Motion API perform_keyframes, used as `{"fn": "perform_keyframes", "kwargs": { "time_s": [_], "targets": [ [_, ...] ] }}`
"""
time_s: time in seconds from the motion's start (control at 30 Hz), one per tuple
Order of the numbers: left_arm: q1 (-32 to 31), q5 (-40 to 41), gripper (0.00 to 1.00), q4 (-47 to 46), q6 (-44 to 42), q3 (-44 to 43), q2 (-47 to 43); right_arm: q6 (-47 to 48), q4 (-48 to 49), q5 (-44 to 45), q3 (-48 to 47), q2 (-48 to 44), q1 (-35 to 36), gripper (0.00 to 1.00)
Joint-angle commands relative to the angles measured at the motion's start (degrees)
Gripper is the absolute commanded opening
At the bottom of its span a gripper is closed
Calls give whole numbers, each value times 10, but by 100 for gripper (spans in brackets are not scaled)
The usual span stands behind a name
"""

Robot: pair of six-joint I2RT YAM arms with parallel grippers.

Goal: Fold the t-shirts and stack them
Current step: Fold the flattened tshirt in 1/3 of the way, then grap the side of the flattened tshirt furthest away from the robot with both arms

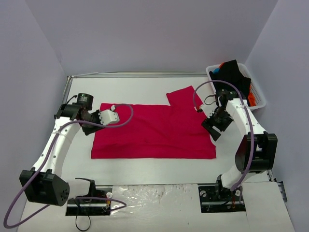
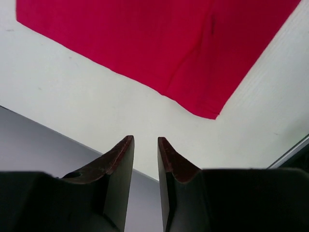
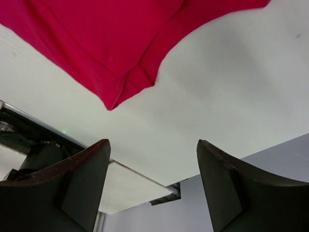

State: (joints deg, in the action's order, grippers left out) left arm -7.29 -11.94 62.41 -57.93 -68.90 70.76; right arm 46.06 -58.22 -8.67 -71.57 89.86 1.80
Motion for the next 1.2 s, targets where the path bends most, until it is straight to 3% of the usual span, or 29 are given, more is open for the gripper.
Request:
{"fn": "perform_keyframes", "kwargs": {
  "time_s": [0.0,0.2,0.5,0.67,0.8,1.17],
  "targets": [
    [8,-63,26,44,19,-55,41,9,-47,-31,-71,39,-4,68],
    [44,-129,28,-51,123,-151,190,0,-42,-101,-224,163,-3,68],
    [134,-180,33,-77,249,-453,494,-6,-66,-130,-455,378,5,68],
    [160,-189,35,-16,280,-678,663,-1,-65,-135,-478,429,7,68],
    [165,-209,38,38,287,-786,746,-2,-59,-139,-472,438,9,68],
    [179,-307,39,40,289,-745,773,-21,-37,-112,-435,433,13,67]
  ]
}}
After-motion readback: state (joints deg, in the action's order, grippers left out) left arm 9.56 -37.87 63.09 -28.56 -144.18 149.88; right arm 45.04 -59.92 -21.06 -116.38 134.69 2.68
